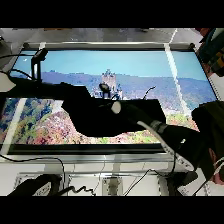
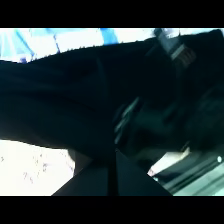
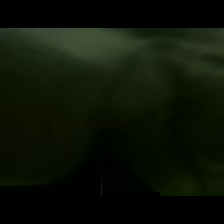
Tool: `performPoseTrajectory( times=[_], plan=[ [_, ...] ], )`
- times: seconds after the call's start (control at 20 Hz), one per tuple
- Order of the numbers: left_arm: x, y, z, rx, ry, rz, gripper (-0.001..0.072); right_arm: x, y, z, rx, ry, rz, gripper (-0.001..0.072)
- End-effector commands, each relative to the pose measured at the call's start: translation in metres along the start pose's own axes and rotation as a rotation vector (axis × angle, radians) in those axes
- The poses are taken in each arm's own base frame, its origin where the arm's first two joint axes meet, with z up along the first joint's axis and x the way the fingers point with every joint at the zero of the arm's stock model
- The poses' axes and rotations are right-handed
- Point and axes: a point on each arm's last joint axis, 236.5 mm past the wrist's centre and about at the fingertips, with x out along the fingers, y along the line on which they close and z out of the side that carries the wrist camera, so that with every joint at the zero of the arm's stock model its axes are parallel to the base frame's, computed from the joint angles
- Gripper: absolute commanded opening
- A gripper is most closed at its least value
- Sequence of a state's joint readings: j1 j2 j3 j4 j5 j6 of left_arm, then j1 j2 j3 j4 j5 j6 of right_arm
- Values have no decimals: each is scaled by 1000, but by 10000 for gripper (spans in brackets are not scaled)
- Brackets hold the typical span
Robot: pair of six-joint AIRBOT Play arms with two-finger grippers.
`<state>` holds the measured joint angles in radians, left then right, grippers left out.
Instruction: Fold the clothes and pants, and hang the long-sleeved shirts on hangers.
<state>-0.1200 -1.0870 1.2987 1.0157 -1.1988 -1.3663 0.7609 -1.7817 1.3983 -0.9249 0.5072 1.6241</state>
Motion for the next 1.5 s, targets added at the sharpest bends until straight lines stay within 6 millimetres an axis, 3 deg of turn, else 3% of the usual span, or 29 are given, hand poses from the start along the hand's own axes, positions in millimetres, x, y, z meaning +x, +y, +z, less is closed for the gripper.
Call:
performPoseTrajectory(
  times=[0.0,0.1,0.25,0.35,0.45,0.55,0.7,0.8,0.95,1.1,1.15,1.2,1.25,1.45],
  plan=[
    [5,-17,27,29,-115,-14,12,20,25,-16,-1,-34,25,14],
    [13,-26,32,45,-137,-27,12,12,4,-1,-33,-44,-16,15],
    [45,-37,19,58,-66,-57,12,-30,-68,26,-42,18,-149,15],
    [81,-51,0,64,21,-94,11,-80,-128,37,-39,95,-259,15],
    [116,-84,-14,26,69,-190,11,-137,-180,43,-43,158,-341,15],
    [145,-120,-16,-19,50,-270,11,-193,-219,56,-2,142,-395,15],
    [180,-169,-17,26,20,-321,11,-261,-263,80,108,22,-455,15],
    [196,-210,-9,63,-34,-362,10,-292,-283,87,157,-34,-485,16],
    [223,-265,-5,96,-126,-411,10,-316,-305,86,211,-64,-513,16],
    [249,-295,-1,91,-261,-414,14,-327,-318,86,235,-82,-533,16],
    [255,-301,-5,91,-277,-413,118,-331,-323,87,239,-91,-544,15],
    [259,-305,-12,95,-272,-415,514,-337,-329,86,242,-96,-561,16],
    [260,-308,-17,100,-260,-420,704,-343,-338,84,239,-94,-588,16],
    [244,-299,-1,101,-263,-420,720,-371,-374,62,191,-17,-667,14]
  ],
)
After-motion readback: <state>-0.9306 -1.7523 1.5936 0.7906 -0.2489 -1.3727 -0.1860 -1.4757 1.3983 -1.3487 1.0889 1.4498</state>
